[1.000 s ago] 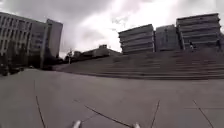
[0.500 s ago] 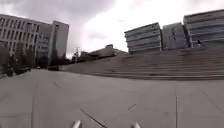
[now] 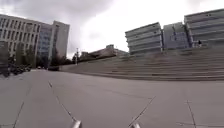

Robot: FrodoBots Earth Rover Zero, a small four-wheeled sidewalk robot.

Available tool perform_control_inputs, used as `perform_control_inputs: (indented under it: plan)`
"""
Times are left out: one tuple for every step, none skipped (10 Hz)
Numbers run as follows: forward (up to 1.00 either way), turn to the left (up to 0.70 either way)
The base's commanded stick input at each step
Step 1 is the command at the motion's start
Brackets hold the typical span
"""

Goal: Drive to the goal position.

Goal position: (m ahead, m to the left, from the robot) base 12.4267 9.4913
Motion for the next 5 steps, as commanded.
perform_control_inputs:
  plan:
    - [0.70, 0.35]
    - [0.70, 0.35]
    - [0.70, 0.35]
    - [0.70, 0.35]
    - [0.70, 0.28]
